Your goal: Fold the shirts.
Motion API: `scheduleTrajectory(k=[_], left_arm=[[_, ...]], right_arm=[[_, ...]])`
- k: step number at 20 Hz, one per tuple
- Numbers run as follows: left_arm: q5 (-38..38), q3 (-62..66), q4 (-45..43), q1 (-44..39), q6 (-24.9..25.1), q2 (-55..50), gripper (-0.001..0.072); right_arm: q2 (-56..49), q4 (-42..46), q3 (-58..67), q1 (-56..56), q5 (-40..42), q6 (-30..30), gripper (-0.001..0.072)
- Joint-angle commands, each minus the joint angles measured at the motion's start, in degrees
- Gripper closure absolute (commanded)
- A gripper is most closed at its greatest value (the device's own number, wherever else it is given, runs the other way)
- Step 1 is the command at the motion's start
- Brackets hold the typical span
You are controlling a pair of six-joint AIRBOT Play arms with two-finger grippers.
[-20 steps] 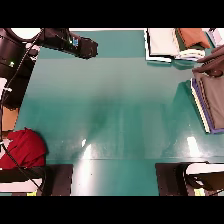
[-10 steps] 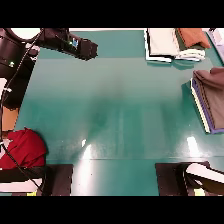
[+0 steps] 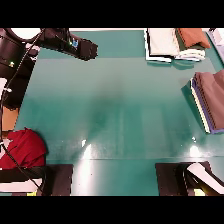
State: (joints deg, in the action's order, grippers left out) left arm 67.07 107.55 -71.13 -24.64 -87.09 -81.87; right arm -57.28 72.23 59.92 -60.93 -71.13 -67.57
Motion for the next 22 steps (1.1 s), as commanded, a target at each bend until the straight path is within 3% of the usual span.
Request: scheduleTrajectory(k=[1,5,12,13,15,16,22], left_arm=[[-0.13,0.00,0.04,-0.02,0.13,-0.04,0.0685],[-0.98,0.00,-0.07,-0.02,0.13,-0.02,0.0685],[-3.13,0.00,-0.24,-0.02,0.11,-0.02,0.0685],[-4.17,0.00,-0.24,-0.02,0.11,-0.02,0.0685],[-6.03,0.00,-0.26,-0.02,0.11,-0.02,0.0685],[-6.97,0.00,-0.26,-0.02,0.11,-0.02,0.0685],[-11.91,0.00,-0.24,-0.02,0.11,-0.02,0.0685]], right_arm=[[3.41,-7.21,2.56,-1.49,1.38,-0.57,0.0076],[6.27,-28.74,6.47,8.31,4.42,-0.57,0.0078],[7.43,-29.97,6.88,41.22,5.88,-0.55,0.0094],[6.91,-30.01,6.88,44.94,6.12,-0.52,0.0212],[6.08,-30.01,6.86,50.69,6.12,-0.50,0.0557],[5.64,-30.03,6.86,53.05,6.16,-0.48,0.0689],[4.22,-30.14,6.86,59.32,6.23,-0.50,0.0690]])
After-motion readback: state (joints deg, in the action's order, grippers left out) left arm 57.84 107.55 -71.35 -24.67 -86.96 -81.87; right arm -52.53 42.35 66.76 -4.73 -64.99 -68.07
